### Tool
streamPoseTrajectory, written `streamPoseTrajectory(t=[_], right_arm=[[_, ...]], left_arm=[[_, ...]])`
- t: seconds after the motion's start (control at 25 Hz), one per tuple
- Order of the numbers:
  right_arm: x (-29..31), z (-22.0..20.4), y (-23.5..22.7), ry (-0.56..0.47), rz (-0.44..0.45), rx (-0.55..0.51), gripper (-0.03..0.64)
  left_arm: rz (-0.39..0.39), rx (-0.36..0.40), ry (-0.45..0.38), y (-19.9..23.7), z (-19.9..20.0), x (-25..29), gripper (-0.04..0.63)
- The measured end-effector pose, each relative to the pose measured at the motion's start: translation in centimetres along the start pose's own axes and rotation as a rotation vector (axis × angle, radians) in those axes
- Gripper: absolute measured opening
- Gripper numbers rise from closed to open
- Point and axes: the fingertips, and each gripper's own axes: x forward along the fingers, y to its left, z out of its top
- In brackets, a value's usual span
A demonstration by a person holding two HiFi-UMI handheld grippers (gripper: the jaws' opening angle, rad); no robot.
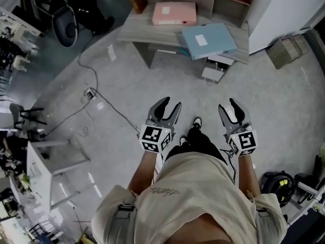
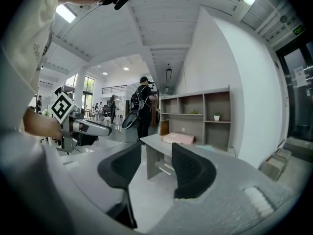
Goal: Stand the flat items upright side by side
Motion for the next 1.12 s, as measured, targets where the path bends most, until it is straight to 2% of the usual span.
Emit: streamPoseTrajectory(t=[0.16, 0.48, 0.72, 0.92, 1.12], right_arm=[[2.4, 0.2, -1.3, -0.003, -0.001, 0.002, 0.199], [6.6, 0.4, -5.7, -0.02, -0.015, 0.01, 0.199], [9.4, 0.4, -9.0, -0.041, -0.009, 0.036, 0.199], [11.9, 0.1, -11.7, -0.028, -0.003, 0.014, 0.199], [13.6, -0.5, -11.8, 0.0, 0.011, 0.03, 0.199]], left_arm=[[-0.009, 0.012, 0.027, 1.2, 0.9, 1.7, 0.199], [-0.003, 0.061, 0.029, 3.4, 4.6, 6.2, 0.195], [-0.001, 0.067, 0.045, 4.2, 6.6, 9.5, 0.195], [0.04, 0.047, 0.028, 5.2, 7.1, 11.2, 0.195], [0.065, -0.004, 0.05, 7.2, 6.1, 11.3, 0.195]])
